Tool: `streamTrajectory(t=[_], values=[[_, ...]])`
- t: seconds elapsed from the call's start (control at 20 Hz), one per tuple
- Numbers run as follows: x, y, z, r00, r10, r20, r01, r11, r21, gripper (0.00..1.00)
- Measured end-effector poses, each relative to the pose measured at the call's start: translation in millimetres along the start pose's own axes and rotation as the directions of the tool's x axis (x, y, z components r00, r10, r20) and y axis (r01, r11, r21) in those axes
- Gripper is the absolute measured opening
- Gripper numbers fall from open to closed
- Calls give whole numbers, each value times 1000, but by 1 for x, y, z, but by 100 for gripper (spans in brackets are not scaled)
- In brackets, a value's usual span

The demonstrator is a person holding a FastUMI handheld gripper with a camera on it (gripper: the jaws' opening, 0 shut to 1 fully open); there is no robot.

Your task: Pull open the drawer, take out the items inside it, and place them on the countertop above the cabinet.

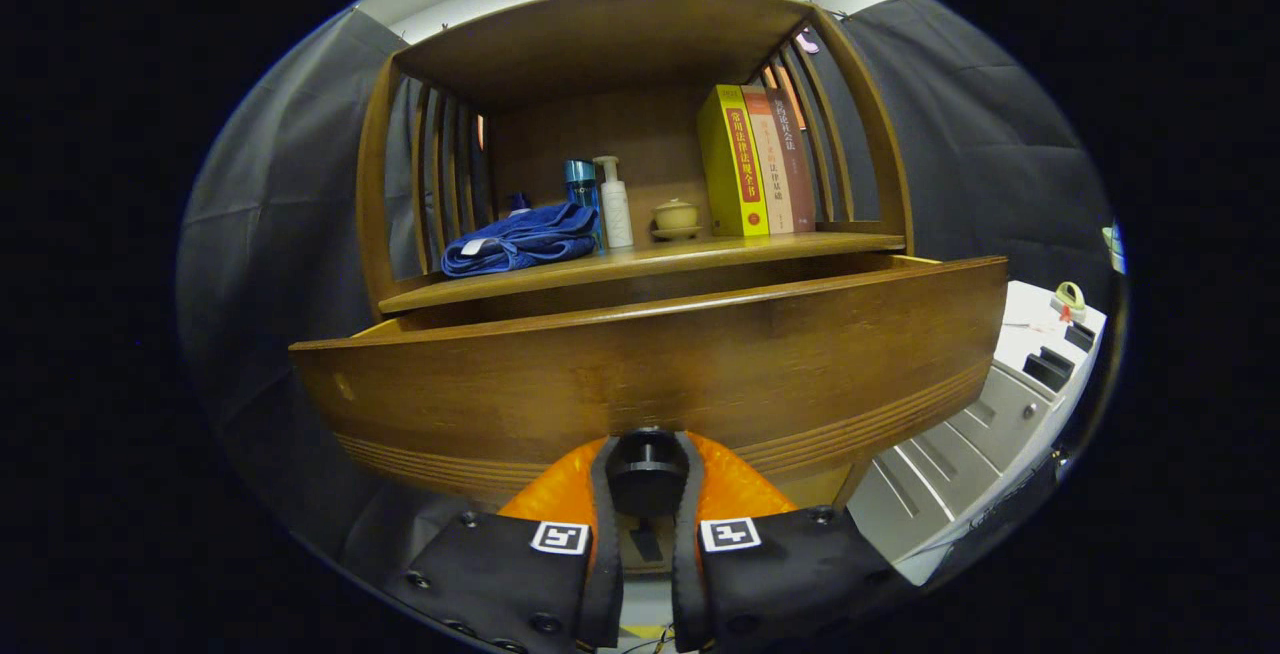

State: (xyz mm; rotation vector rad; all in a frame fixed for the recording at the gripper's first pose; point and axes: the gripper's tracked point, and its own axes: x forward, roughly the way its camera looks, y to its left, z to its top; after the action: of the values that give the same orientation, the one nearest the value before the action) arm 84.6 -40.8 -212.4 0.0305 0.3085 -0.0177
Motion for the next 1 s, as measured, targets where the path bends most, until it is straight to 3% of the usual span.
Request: streamTrajectory(t=[0.4,0.85,0.9,1.0], values=[[-63,-2,-15,1000,-11,-15,10,1000,-22,27],[-77,-5,-38,1000,-2,-13,1,1000,-29,28],[-78,-6,-39,1000,-1,-15,0,999,-33,35],[-78,-6,-39,1000,-8,-8,8,999,-36,42]])
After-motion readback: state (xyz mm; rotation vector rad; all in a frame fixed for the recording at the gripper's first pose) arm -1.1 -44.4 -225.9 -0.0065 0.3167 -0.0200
